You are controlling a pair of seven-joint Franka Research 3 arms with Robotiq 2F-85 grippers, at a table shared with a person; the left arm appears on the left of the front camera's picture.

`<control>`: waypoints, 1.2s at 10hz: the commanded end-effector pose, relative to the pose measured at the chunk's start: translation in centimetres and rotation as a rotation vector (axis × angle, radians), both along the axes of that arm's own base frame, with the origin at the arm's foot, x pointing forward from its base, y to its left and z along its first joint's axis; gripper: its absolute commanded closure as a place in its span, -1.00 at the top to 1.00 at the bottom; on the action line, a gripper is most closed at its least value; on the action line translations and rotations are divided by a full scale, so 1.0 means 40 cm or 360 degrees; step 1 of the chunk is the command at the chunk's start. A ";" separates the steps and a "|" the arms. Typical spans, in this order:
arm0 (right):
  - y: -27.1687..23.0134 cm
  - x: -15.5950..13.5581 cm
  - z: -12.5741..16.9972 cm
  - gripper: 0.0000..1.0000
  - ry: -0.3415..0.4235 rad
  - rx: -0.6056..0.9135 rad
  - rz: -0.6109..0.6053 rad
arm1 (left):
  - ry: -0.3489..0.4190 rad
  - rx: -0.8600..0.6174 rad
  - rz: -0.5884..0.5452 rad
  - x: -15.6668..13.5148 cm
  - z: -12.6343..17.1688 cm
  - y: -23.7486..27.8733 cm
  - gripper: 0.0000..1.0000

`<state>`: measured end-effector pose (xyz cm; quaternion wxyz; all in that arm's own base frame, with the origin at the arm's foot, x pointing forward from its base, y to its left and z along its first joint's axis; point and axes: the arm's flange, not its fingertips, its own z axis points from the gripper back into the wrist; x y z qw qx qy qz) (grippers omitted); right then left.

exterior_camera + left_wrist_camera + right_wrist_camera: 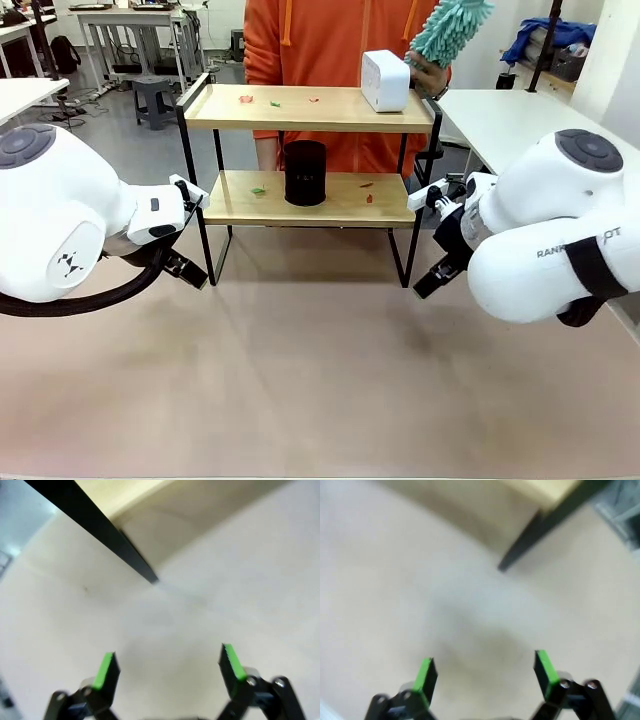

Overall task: Clean the shelf.
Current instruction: Pick up the Duster from the human.

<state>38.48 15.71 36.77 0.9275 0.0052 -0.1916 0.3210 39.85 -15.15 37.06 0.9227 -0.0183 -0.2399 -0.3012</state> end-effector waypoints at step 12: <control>-0.819 -0.300 0.227 1.00 0.0430 0.1716 -0.0543 | 0.0079 -0.1988 0.0478 -0.280 0.198 0.864 1.00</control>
